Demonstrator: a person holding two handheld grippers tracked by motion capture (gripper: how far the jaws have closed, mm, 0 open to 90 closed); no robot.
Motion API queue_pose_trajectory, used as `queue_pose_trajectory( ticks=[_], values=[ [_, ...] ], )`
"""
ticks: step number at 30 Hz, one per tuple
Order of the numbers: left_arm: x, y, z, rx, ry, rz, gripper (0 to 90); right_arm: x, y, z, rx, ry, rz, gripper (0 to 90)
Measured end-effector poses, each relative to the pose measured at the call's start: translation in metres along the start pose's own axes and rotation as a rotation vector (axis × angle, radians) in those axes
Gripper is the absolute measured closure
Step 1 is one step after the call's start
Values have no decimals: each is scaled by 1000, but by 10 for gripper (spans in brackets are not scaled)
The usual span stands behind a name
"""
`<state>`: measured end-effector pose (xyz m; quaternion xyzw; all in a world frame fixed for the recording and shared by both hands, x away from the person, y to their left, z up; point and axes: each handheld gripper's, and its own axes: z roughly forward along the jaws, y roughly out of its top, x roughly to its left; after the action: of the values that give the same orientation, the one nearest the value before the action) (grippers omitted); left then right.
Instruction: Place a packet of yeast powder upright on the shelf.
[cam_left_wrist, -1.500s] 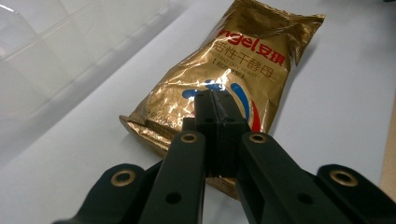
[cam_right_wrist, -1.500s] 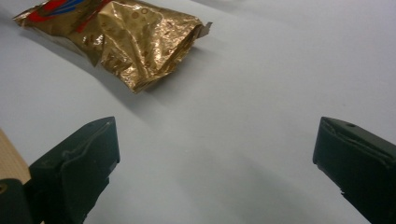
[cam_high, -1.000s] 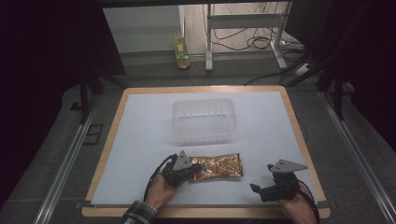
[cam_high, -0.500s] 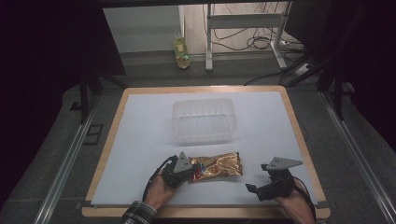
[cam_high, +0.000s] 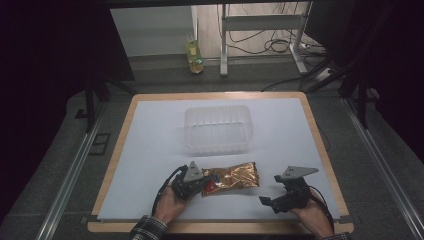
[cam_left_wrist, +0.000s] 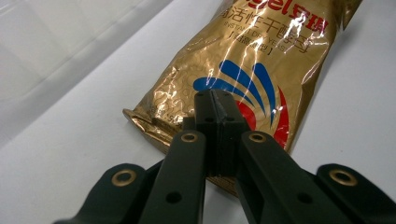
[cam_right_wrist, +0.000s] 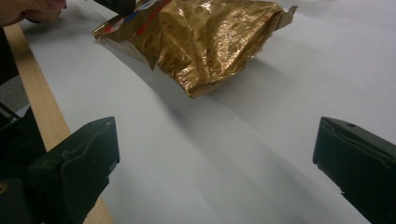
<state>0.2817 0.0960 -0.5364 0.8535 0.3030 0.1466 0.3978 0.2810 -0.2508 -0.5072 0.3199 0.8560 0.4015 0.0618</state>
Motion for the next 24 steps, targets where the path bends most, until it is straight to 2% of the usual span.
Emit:
queue_pose_trajectory(
  ticks=[5, 11, 12, 13, 14, 15, 16, 17, 24],
  values=[
    [1, -1, 0, -3, -8, -28, 900, -1, 3, 4, 4, 22, 2, 7],
    [2, -2, 1, 3, -6, -32, 900, -3, 9, 13, 13, 65, 24, 7],
    [2, -2, 1, 8, 1, -32, 900, -4, 10, 13, 13, 71, 29, 7],
    [2, -3, 3, 50, 24, -18, 900, -4, 11, 15, 10, 79, 31, 7],
    [2, -6, 4, 46, 32, -7, 900, -5, 13, 16, 13, 85, 36, 7],
    [4, -7, 3, 43, 21, -33, 900, -5, 14, 18, 10, 90, 37, 7],
    [4, -7, 3, 43, 21, -33, 900, -5, 14, 19, 9, 93, 36, 7],
    [3, -5, 4, 56, 29, -13, 900, -5, 15, 21, 14, 99, 41, 7],
    [4, -5, 4, 52, 22, -22, 900, -5, 21, 34, 39, 136, 42, 10]
  ],
)
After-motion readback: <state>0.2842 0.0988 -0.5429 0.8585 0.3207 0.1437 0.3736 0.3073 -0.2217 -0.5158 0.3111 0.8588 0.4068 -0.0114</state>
